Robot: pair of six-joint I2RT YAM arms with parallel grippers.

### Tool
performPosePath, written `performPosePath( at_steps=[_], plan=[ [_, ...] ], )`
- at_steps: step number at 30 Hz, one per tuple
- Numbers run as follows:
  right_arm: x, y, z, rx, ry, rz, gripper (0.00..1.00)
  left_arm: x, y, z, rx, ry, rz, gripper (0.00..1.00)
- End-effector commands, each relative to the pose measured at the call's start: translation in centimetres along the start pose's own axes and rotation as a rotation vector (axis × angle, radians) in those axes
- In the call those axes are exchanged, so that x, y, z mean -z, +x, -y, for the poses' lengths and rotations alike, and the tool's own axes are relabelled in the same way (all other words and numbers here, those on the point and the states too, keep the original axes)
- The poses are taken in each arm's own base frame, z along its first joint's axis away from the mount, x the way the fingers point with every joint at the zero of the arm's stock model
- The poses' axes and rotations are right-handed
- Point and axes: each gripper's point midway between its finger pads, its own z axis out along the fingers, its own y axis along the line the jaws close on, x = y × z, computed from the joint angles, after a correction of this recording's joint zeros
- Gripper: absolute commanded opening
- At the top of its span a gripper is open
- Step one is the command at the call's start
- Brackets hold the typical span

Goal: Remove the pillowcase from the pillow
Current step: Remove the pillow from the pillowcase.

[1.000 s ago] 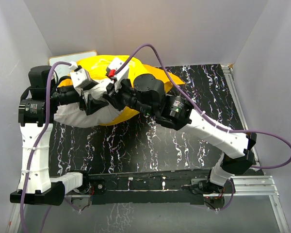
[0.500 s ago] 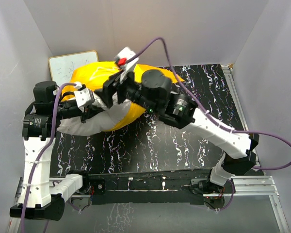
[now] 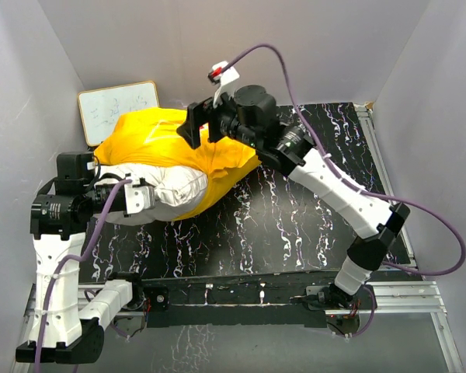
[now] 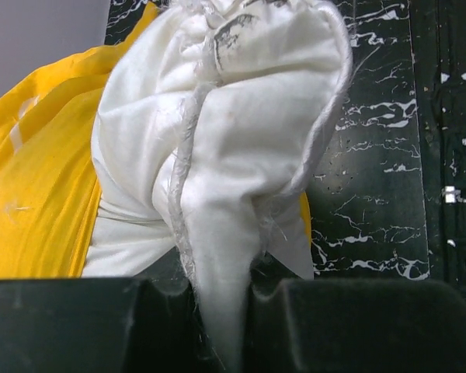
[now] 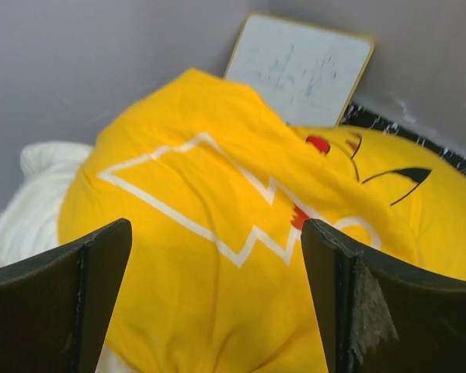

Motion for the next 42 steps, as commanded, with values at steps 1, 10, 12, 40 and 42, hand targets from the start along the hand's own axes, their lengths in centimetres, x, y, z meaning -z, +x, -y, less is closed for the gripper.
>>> performPosePath(
  at_steps=[1, 10, 12, 40, 42],
  plan=[
    [-0.7, 4.8, -1.3, -0.001, -0.118, -0.139, 0.94, 0.3, -1.4, 0.9, -0.189, 0.013, 0.047, 0.0],
    [-1.4, 8.6, -0.6, -0.026, -0.201, -0.235, 0.7, 0.2, -0.6, 1.0, -0.24, 0.009, 0.025, 0.0],
    [-1.6, 9.1, 0.3, -0.033, -0.176, -0.248, 0.5, 0.2, -0.6, 0.9, -0.255, 0.001, 0.024, 0.0],
    [6.0, 19.9, 25.1, -0.283, 0.523, -0.282, 0.14, 6.9, -18.7, -15.8, -0.344, -0.555, 0.48, 0.0],
    [6.1, 14.7, 22.7, -0.245, 0.415, -0.146, 0.39, 6.8, -19.3, -16.7, -0.304, -0.544, 0.51, 0.0]
  ],
)
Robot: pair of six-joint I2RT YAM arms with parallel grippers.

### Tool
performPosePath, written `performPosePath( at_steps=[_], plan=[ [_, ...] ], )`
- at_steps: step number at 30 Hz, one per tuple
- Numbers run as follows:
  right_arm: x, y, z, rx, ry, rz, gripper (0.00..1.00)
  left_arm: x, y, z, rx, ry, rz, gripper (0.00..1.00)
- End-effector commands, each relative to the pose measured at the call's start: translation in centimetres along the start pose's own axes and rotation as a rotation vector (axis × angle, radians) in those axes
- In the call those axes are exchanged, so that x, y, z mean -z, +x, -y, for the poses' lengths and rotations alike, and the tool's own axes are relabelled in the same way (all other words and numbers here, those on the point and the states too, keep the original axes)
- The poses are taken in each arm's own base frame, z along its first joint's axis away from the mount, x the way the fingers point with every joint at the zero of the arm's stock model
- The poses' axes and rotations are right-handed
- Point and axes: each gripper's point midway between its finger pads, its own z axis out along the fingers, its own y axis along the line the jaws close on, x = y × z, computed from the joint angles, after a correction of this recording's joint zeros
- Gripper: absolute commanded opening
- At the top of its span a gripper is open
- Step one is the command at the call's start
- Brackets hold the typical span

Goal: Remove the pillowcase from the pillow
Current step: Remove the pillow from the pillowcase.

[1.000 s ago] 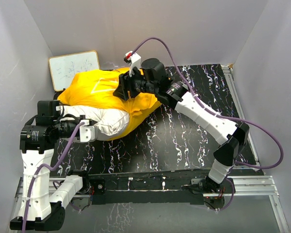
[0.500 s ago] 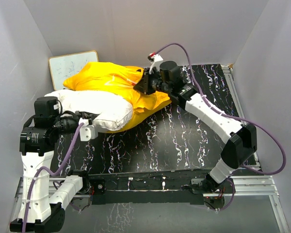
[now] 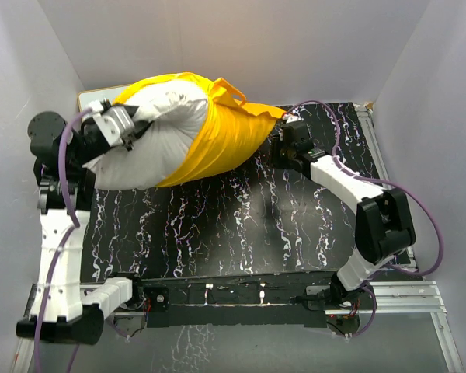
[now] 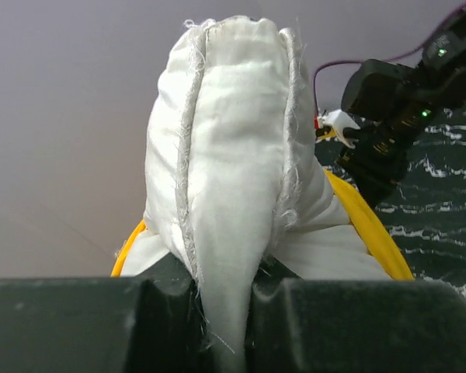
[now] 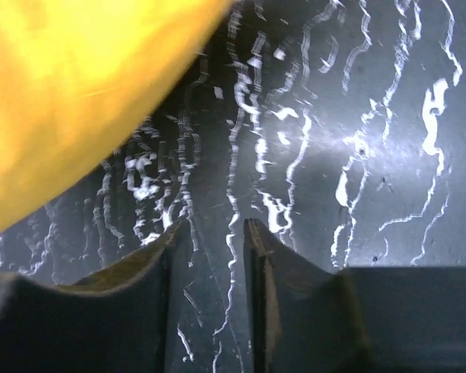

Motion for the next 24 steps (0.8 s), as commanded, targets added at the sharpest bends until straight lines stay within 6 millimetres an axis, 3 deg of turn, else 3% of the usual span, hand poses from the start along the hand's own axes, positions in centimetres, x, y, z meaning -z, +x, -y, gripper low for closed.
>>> performPosePath(
  at_steps=[1, 3, 6, 9, 17, 22, 24],
  plan=[
    [9.9, -10.8, -7.3, 0.062, -0.318, 0.401, 0.48, 0.2, -11.1, -4.1, -0.157, -0.082, 0.263, 0.0],
    [15.0, -13.4, -9.8, 0.16, -0.452, 0.55, 0.55, -0.4, -11.3, -4.9, -0.086, -0.079, 0.269, 0.0],
    [22.2, -14.9, -13.3, 0.346, -0.661, 0.73, 0.64, -0.7, -11.7, -4.3, -0.029, -0.023, 0.27, 0.0],
    [26.3, -15.0, -15.5, 0.483, -0.788, 0.814, 0.72, -0.5, -11.7, -3.2, -0.012, 0.027, 0.266, 0.0],
    [29.9, -17.1, -20.0, 0.577, -0.91, 0.879, 0.79, 0.0, -12.5, -1.3, 0.008, 0.122, 0.263, 0.0],
    [29.3, -18.0, -23.9, 0.57, -0.947, 0.85, 0.78, 0.2, -12.9, -1.0, 0.014, 0.136, 0.266, 0.0],
    [28.4, -18.1, -24.5, 0.565, -0.949, 0.819, 0.75, 0.3, -12.8, -0.8, 0.006, 0.135, 0.261, 0.0]
  ],
)
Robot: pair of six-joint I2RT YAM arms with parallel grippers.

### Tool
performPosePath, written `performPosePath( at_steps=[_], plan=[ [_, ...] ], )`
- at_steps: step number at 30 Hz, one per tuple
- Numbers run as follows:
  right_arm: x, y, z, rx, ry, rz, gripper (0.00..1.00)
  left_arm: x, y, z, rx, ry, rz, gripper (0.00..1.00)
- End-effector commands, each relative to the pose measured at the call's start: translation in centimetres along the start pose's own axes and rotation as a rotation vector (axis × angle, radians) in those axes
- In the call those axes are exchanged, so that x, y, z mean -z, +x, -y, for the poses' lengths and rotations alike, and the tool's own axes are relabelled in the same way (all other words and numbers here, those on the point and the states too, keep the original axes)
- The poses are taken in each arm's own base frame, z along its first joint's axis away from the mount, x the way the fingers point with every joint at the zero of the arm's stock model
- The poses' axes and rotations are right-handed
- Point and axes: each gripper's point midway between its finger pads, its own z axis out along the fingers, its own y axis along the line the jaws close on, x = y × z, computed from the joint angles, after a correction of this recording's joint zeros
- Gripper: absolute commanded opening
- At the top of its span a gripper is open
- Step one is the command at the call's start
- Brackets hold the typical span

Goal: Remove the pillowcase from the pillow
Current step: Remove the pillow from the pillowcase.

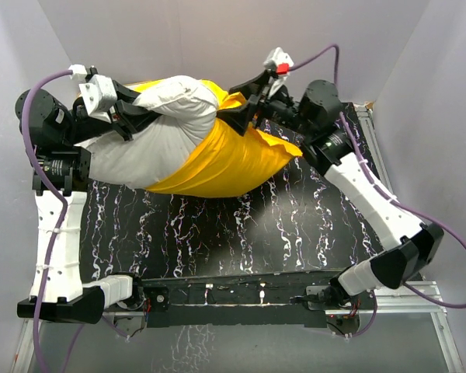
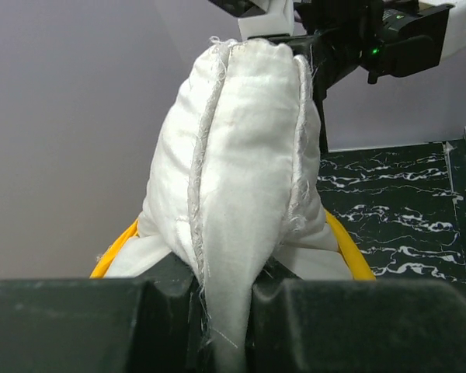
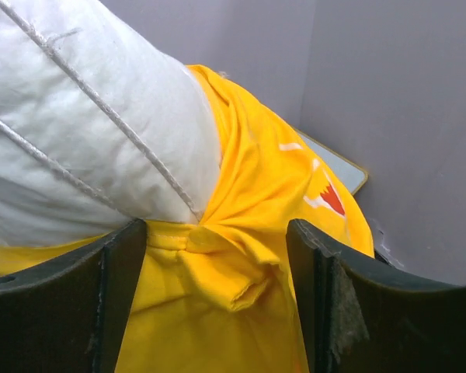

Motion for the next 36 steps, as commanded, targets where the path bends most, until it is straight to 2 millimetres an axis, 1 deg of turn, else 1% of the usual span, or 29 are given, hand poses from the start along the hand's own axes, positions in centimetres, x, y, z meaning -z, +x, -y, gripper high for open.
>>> performPosePath(
  at_steps=[1, 2, 3, 4, 6, 7, 10, 12, 17, 20, 21, 23, 25, 26, 27, 28, 30, 31, 32, 34, 36],
  plan=[
    [-1.5, -2.0, -1.1, 0.017, -0.028, 0.02, 0.69, 1.3, -8.0, 2.6, -0.302, -0.001, 0.116, 0.0],
    [-1.7, -1.3, -1.0, 0.002, -0.032, 0.0, 0.63, 1.3, -8.0, 2.6, -0.317, -0.006, 0.116, 0.0],
    [-1.6, -0.5, -1.0, -0.007, -0.032, -0.018, 0.53, 1.4, -8.2, 2.6, -0.328, -0.011, 0.118, 0.0],
    [-1.6, 0.3, -0.9, -0.017, -0.027, -0.034, 0.42, 1.4, -8.3, 2.6, -0.336, -0.018, 0.12, 0.0],
    [-1.2, 2.0, 0.1, -0.039, 0.036, -0.062, 0.12, 1.5, -8.4, 2.3, -0.348, -0.034, 0.123, 0.0],
    [-0.8, 2.7, 0.8, -0.051, 0.085, -0.072, 0.08, 1.4, -8.5, 2.1, -0.355, -0.041, 0.126, 0.0],
    [0.7, 5.5, 2.7, -0.085, 0.192, -0.109, 0.08, 1.5, -8.5, 1.7, -0.383, -0.068, 0.133, 0.0],
    [1.9, 7.7, 4.5, -0.119, 0.272, -0.146, 0.08, 1.6, -8.6, 1.5, -0.405, -0.083, 0.137, 0.0],
    [6.3, 13.7, 8.9, -0.215, 0.472, -0.226, 0.08, 1.7, -9.0, 1.2, -0.425, -0.107, 0.143, 0.0],
    [9.0, 17.2, 10.9, -0.262, 0.579, -0.28, 0.08, 1.8, -9.0, 0.7, -0.449, -0.133, 0.142, 0.0],
    [10.1, 18.7, 11.4, -0.275, 0.617, -0.306, 0.08, 1.8, -9.1, 0.4, -0.454, -0.148, 0.143, 0.0],
    [11.9, 20.7, 12.4, -0.294, 0.692, -0.344, 0.08, 2.0, -9.3, -0.6, -0.47, -0.197, 0.148, 0.0],
    [12.8, 21.8, 12.8, -0.301, 0.718, -0.383, 0.08, 2.1, -9.7, -1.7, -0.483, -0.251, 0.161, 0.0],
    [12.7, 21.8, 12.4, -0.297, 0.697, -0.393, 0.08, 2.2, -10.0, -2.2, -0.484, -0.275, 0.171, 0.0],
    [12.2, 21.0, 12.0, -0.286, 0.663, -0.385, 0.08, 2.2, -10.3, -2.7, -0.479, -0.295, 0.179, 0.0],
    [11.8, 19.8, 11.8, -0.275, 0.644, -0.371, 0.08, 2.2, -10.5, -3.3, -0.473, -0.316, 0.185, 0.0],
    [11.4, 16.7, 12.0, -0.234, 0.648, -0.343, 0.08, 2.1, -11.0, -4.3, -0.448, -0.351, 0.21, 0.0],
    [11.0, 14.6, 11.8, -0.203, 0.631, -0.319, 0.08, 2.0, -11.2, -4.7, -0.433, -0.355, 0.223, 0.0],
    [10.5, 12.2, 11.2, -0.16, 0.598, -0.281, 0.13, 1.7, -10.9, -4.9, -0.406, -0.339, 0.22, 0.0],
    [9.0, 6.5, 9.0, -0.059, 0.513, -0.169, 0.31, 1.0, -10.7, -4.4, -0.371, -0.275, 0.216, 0.0],
    [7.5, 1.1, 6.2, 0.037, 0.417, -0.064, 0.47, 0.3, -10.2, -4.0, -0.316, -0.211, 0.212, 0.0]
  ],
)
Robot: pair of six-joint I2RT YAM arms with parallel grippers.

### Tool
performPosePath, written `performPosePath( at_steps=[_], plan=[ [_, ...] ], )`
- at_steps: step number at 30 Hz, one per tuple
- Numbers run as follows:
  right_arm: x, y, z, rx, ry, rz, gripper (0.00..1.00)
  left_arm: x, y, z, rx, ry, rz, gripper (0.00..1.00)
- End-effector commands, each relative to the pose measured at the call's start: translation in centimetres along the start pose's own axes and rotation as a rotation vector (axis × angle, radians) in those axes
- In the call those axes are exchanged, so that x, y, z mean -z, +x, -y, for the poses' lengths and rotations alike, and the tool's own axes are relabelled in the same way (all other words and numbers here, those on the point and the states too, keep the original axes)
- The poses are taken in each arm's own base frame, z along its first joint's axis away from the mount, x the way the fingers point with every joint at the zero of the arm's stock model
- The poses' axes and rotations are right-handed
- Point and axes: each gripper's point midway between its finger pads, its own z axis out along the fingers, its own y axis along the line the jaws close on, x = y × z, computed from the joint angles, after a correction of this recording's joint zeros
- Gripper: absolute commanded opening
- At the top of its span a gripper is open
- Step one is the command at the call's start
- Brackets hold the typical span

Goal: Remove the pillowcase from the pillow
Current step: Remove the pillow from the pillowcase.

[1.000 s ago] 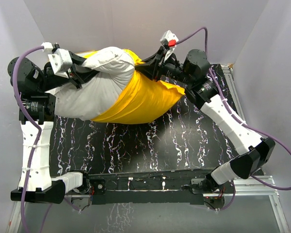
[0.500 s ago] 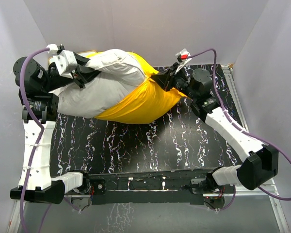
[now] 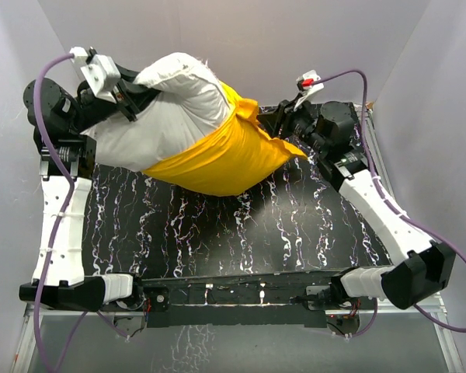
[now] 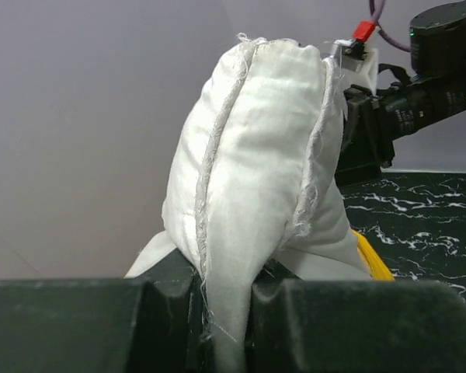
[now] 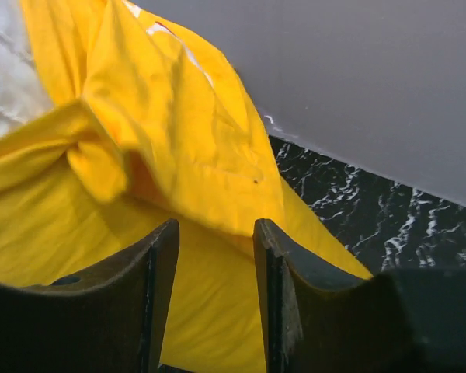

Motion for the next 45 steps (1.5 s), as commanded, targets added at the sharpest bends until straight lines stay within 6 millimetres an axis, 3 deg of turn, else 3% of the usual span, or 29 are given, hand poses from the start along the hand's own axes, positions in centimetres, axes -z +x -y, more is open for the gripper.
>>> performPosePath(
  at_steps=[1, 4, 6, 7, 10, 15, 21, 24, 28, 30, 31, 32, 34, 35, 36, 37, 38, 39, 40, 41, 42, 45],
  plan=[
    [2.8, -9.2, -4.2, 0.211, -0.054, 0.162, 0.56, 0.8, -10.6, 0.2, -0.215, -0.02, 0.215, 0.0],
    [3.8, -14.1, -11.4, 0.315, -0.28, 0.262, 0.76, 0.2, -10.0, 0.5, -0.135, 0.046, 0.202, 0.0],
    [4.1, -15.8, -14.8, 0.353, -0.387, 0.302, 0.93, 0.1, -9.6, 1.1, -0.102, 0.087, 0.188, 0.0],
    [3.9, -16.1, -16.1, 0.363, -0.433, 0.305, 0.98, 0.1, -9.3, 1.5, -0.088, 0.11, 0.18, 0.0],
    [3.0, -16.4, -19.1, 0.389, -0.534, 0.298, 0.98, 0.0, -8.4, 2.3, -0.035, 0.159, 0.155, 0.0],
    [-0.2, -13.5, -21.5, 0.431, -0.64, 0.186, 0.98, -0.3, -8.0, 2.7, -0.001, 0.192, 0.147, 0.0],
    [-2.7, -6.0, -24.4, 0.438, -0.749, -0.041, 0.98, -0.8, -8.3, 2.5, -0.016, 0.21, 0.164, 0.0],
    [-5.1, -0.9, -24.1, 0.48, -0.678, -0.162, 0.98, -1.0, -9.3, 2.6, -0.032, 0.223, 0.183, 0.0],
    [-7.8, 2.3, -22.0, 0.492, -0.546, -0.191, 0.97, -2.0, -9.9, 2.3, -0.032, 0.24, 0.202, 0.0],
    [-8.4, 2.6, -21.0, 0.516, -0.501, -0.173, 0.81, -2.1, -10.4, 2.1, -0.038, 0.233, 0.211, 0.0],
    [-8.8, 2.9, -20.1, 0.516, -0.467, -0.171, 0.65, -2.2, -10.7, 1.9, -0.037, 0.225, 0.214, 0.0],
    [-9.4, 2.6, -18.6, 0.493, -0.41, -0.166, 0.46, -2.2, -10.8, 1.8, -0.031, 0.213, 0.215, 0.04],
    [-10.4, 1.5, -14.5, 0.382, -0.321, -0.16, 0.11, -2.3, -10.5, 1.2, 0.011, 0.18, 0.201, 0.51],
    [-10.6, 0.4, -10.9, 0.301, -0.259, -0.145, 0.08, -2.4, -10.0, 0.9, 0.046, 0.159, 0.183, 0.7],
    [-10.1, -0.3, -9.0, 0.236, -0.256, -0.13, 0.08, -2.6, -9.1, 0.4, 0.097, 0.132, 0.154, 0.88],
    [-9.0, -1.9, -8.9, 0.188, -0.289, -0.076, 0.08, -2.7, -8.0, 0.0, 0.141, 0.105, 0.122, 0.96],
    [-7.9, -2.8, -7.6, 0.163, -0.301, -0.015, 0.08, -2.7, -6.3, -0.4, 0.179, 0.076, 0.079, 0.97],
    [-6.5, -2.1, -7.1, 0.147, -0.312, 0.021, 0.08, -2.6, -4.6, -0.5, 0.208, 0.056, 0.039, 0.97],
    [-4.9, -4.6, -7.1, 0.169, -0.322, 0.143, 0.08, -2.3, -3.2, -0.3, 0.228, 0.039, 0.001, 0.97],
    [-3.5, -5.5, -6.7, 0.171, -0.319, 0.192, 0.08, -2.0, -2.1, -0.3, 0.237, 0.019, -0.022, 0.97],
    [-2.1, -6.6, -6.5, 0.175, -0.321, 0.224, 0.08, -1.7, -1.2, -0.1, 0.241, 0.003, -0.042, 0.97],
    [-0.4, -7.2, -4.0, 0.166, -0.299, 0.223, 0.08, -0.7, -0.2, 0.7, 0.25, -0.026, -0.075, 0.97]
  ],
)
